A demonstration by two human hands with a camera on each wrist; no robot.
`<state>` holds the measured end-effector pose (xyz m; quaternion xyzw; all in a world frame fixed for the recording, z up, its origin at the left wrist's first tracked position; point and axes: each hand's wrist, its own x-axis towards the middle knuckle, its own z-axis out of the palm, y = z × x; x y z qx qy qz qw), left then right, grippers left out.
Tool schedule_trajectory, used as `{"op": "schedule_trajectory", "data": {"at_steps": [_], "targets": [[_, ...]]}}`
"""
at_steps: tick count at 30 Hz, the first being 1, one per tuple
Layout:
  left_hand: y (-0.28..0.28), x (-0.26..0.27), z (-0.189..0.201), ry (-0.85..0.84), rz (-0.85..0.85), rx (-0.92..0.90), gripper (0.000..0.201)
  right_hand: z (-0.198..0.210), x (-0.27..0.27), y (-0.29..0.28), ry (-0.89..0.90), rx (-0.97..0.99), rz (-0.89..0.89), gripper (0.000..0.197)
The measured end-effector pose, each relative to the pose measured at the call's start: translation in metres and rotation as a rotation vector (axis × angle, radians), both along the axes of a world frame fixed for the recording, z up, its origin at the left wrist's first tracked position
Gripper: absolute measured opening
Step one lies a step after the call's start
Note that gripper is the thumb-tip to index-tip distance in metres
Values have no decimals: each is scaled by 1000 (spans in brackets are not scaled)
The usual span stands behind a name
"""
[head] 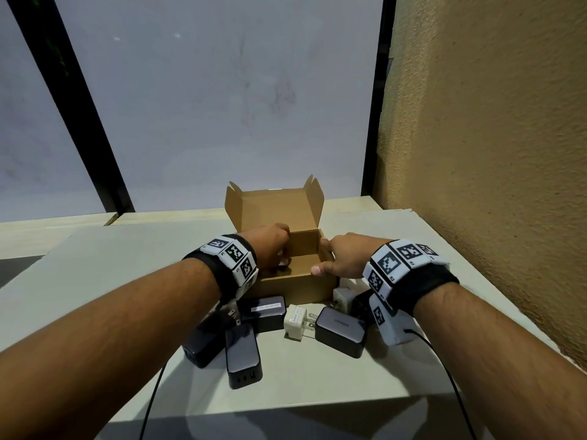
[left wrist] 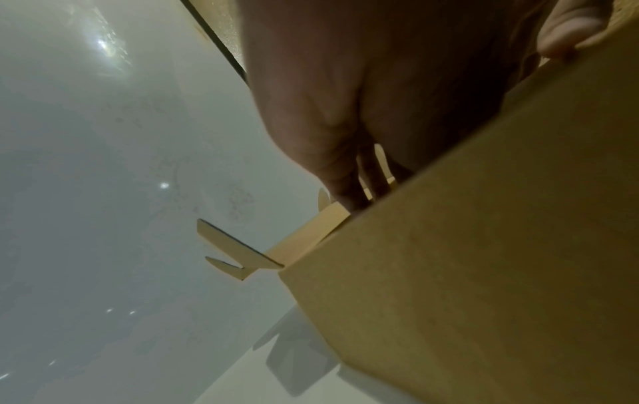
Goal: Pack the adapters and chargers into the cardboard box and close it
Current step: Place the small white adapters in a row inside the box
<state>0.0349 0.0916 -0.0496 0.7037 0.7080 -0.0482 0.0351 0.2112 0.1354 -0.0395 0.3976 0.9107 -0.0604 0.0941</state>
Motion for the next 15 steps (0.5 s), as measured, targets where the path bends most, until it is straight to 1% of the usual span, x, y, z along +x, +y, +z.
{"op": "schedule_trajectory", "data": {"at_steps": [3, 8, 13, 15], "targets": [[-1, 1, -1, 19, -22, -6, 32, 1, 1, -1, -5, -6, 4, 68], [-5, -2, -1, 52, 21, -69, 29, 3, 1, -2, -10, -7, 1, 69], [-8, -3, 1, 34, -5, 16, 37, 2, 1, -1, -8, -13, -3, 66], [-7, -4, 1, 21, -15, 32, 35, 2, 1, -2, -9, -12, -4, 68]]}}
